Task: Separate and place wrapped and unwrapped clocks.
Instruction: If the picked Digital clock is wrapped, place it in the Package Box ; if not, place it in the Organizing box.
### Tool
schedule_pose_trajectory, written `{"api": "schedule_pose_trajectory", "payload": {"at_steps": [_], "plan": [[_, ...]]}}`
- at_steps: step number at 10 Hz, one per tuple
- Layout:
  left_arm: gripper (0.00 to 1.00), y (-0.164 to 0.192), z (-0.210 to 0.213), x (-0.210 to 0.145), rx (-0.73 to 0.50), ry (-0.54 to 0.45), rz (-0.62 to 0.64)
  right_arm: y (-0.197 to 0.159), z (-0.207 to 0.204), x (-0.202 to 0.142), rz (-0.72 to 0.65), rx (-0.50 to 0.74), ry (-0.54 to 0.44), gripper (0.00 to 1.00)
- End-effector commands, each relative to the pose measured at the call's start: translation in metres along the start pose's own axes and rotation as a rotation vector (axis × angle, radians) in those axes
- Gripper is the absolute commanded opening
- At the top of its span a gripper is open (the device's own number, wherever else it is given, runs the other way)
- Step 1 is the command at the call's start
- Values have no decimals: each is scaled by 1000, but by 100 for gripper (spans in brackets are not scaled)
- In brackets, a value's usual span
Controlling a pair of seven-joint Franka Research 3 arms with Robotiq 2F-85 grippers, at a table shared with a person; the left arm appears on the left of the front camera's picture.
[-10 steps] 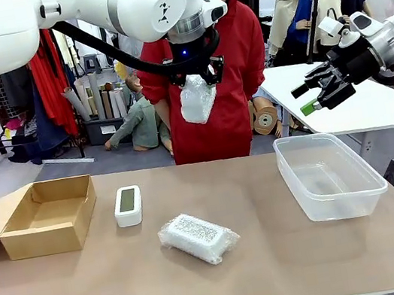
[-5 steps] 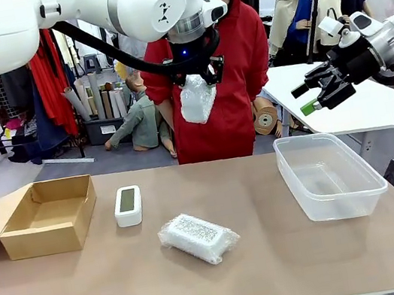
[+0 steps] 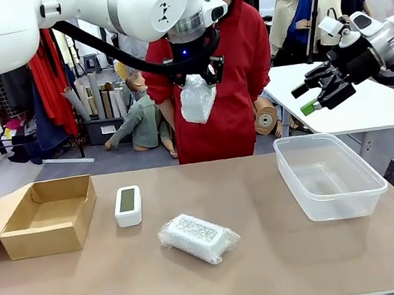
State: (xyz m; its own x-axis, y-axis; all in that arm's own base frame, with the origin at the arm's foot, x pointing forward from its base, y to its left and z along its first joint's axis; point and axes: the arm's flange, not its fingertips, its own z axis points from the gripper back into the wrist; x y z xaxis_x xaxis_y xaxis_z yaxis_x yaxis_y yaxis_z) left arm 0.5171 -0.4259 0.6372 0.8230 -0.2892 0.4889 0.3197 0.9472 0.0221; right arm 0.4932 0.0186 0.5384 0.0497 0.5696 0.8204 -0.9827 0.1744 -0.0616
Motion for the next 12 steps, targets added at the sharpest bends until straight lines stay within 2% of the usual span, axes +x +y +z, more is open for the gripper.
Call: {"api": "schedule_pose_trajectory", "payload": {"at_steps": [1, 7, 8, 10, 12], "plan": [[0, 1, 5, 1, -1, -8, 2, 1, 0, 1, 2, 1, 0, 100], [0, 0, 0, 0, 0, 0, 0, 1, 0, 1, 2, 1, 0, 100], [0, 5, 7, -7, 43, 10, -33, 1, 0, 1, 2, 1, 0, 100], [0, 32, 26, -22, 80, 28, -1, 1, 0, 1, 2, 1, 0, 100], [0, 77, 52, -49, 164, 33, 70, 1, 0, 1, 2, 1, 0, 100]]}}
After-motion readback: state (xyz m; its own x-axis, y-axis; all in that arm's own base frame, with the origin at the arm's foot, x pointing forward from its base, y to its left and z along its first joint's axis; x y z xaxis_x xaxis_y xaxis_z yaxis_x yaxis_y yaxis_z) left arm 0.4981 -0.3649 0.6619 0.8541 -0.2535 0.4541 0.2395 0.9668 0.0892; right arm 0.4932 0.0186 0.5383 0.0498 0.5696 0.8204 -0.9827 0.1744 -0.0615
